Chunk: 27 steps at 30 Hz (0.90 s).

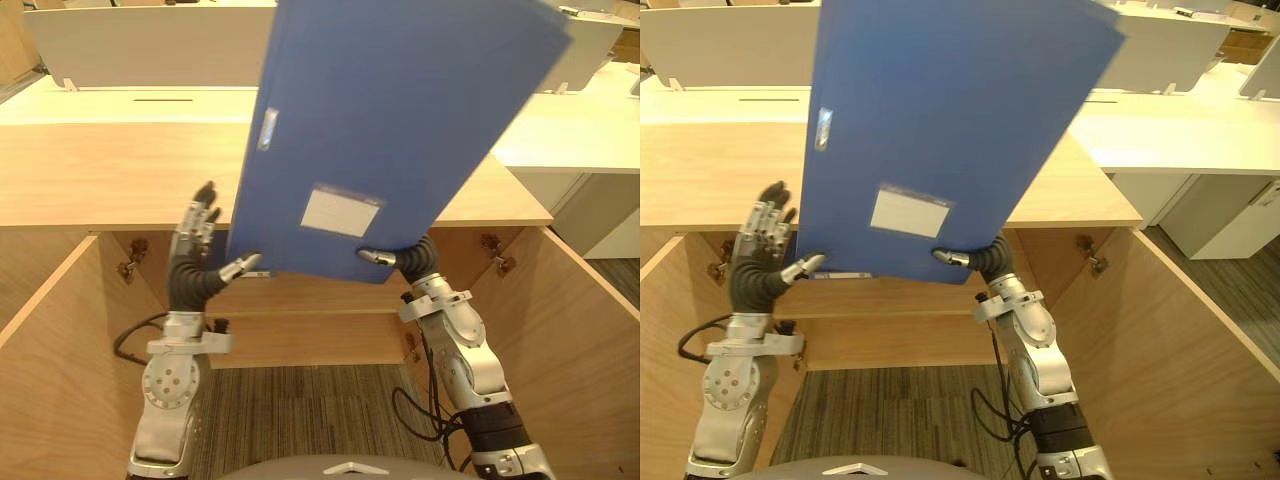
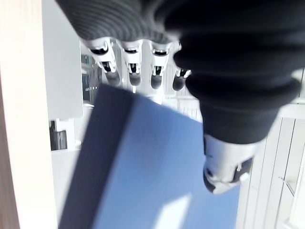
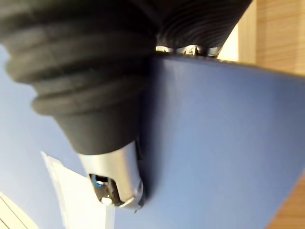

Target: Walk over to the cabinet, pick up the folder, carry it to the office cabinet, place the folder inside the office cabinet, then close the office cabinet door

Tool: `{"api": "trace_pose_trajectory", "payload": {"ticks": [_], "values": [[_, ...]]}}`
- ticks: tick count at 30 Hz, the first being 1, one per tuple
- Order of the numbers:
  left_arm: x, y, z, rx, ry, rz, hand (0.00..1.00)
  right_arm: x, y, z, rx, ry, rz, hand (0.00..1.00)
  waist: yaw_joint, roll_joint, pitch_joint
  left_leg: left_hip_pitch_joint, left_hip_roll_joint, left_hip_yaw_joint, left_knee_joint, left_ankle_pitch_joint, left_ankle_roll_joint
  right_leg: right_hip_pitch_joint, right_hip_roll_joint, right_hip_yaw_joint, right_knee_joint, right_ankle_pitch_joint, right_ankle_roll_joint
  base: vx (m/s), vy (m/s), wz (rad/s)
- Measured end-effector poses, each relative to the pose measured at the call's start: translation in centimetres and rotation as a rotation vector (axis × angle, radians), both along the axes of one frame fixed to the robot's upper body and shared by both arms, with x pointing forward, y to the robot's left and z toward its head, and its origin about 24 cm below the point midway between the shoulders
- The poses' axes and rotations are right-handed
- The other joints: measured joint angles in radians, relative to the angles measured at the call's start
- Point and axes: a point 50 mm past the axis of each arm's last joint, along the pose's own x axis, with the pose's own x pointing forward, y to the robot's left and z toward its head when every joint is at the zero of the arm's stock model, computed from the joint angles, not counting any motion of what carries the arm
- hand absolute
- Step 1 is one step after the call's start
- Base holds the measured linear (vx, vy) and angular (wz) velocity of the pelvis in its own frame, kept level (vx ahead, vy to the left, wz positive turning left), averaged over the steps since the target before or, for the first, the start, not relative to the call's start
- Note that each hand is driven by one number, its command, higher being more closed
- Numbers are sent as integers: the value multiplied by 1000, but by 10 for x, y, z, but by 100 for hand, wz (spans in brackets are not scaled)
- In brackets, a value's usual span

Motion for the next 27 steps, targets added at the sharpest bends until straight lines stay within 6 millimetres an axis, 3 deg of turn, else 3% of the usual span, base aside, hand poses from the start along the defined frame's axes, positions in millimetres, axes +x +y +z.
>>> {"api": "trace_pose_trajectory", "payload": {"ticks": [5, 11, 16, 20, 25, 27], "values": [[-3, 41, -13, -24, 55, 262, 0, 0, -12, 1, 57, -8, -101, 100, -2, -2, -1, 1, 0, -7, 0, 0, 0, 5, -1, -11, -1, -1, -1, -7, -10, 4], [-15, 78, -49, -46, 231, 490, 0, -12, -23, 6, 63, -43, -166, 100, 0, -8, -5, 1, 0, -25, -6, 0, 0, 15, -2, -28, -1, -13, -7, -3, -15, 8], [-25, 90, -86, -60, 418, 545, 0, -16, -27, 0, 53, -23, -188, 100, 0, -17, -11, -2, 0, -30, -6, 0, 0, 15, -2, -39, -1, -17, -9, -2, -10, 3], [-39, 97, -129, -85, 639, 576, 0, -17, -28, -2, 51, -15, -190, 100, -3, -22, -15, -11, 1, -34, -6, 0, -2, 8, -2, -42, 0, -21, -10, -3, -9, 2], [-71, 95, -192, -125, 966, 579, 0, -19, -25, -7, 44, 7, -174, 100, -1, -26, -18, -22, 2, -36, -6, 0, -3, -1, -2, -45, 0, -22, -8, 0, 0, 0], [-81, 93, -205, -118, 1045, 571, 0, -19, -20, -11, 32, 24, -152, 100, -3, -29, -19, -25, 4, -38, -6, 0, -3, -2, -1, -46, -1, -20, -6, 0, 0, 0]]}}
